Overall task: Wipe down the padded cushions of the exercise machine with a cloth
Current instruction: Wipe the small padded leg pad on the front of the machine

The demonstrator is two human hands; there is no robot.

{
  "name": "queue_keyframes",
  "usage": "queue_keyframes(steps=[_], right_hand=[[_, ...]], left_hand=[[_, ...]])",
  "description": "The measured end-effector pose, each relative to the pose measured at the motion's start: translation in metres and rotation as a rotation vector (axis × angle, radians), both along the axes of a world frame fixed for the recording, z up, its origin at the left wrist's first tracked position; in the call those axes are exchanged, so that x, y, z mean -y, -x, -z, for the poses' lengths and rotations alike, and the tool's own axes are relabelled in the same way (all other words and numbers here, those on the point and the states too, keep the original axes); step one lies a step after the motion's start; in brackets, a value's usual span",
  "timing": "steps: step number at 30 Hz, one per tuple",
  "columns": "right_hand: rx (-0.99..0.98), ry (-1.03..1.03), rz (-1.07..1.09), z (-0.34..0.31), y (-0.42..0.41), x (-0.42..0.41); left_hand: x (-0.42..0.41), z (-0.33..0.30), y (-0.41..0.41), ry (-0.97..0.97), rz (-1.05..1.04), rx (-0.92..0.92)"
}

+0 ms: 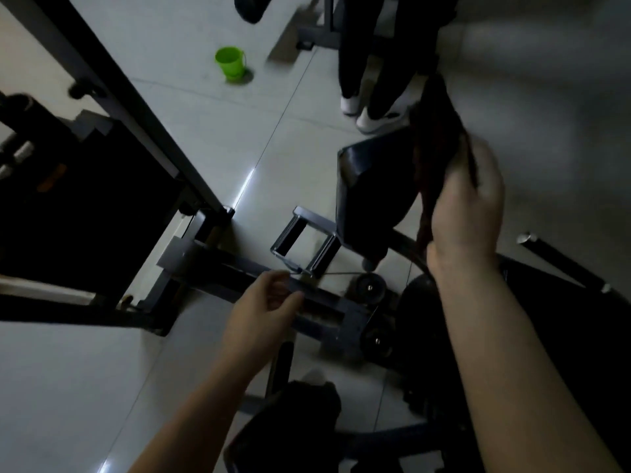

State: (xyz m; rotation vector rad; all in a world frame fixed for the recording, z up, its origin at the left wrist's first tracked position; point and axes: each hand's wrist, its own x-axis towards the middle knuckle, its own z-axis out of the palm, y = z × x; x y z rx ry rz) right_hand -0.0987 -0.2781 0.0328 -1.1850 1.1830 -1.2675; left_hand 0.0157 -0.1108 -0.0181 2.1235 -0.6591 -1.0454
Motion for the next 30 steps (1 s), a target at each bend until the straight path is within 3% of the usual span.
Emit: queue_keyframes(steps=[3,6,8,12,14,19,27,30], right_hand=[[-0.456,0.353,-0.011,0.004,-0.031,0.047],[-0.986,0.327,-0.285,0.054,-0.049,0.075],[-1.195,0.33,-0.407,0.084,-0.049,0.076],[-1.274,0.491,-0.524,0.091,-0.045,0.064],[-1.323,0.525,-0.56,0.089,-0.042,0.064],[-1.348,0.519,-0.467,0.095,-0.042,0.072],[-1.325,0.493,-0.36,0.1,-0.039,0.091],[-1.22,0.338,-0.256,0.1,-0.031,0.111]], left_hand=[[0.046,-0.008,-0.019,0.128,-0.014,0.01],[0.103,-0.011,-0.032,0.222,0.088,0.133],[0.145,-0.008,-0.04,0.264,0.225,0.223],[0.202,0.019,-0.057,0.245,0.589,0.324],[0.209,0.033,-0.062,0.254,0.67,0.222],[0.209,0.053,-0.062,0.379,0.635,0.182],[0.211,0.056,-0.059,0.379,0.598,0.187],[0.208,0.05,-0.06,0.341,0.622,0.238]])
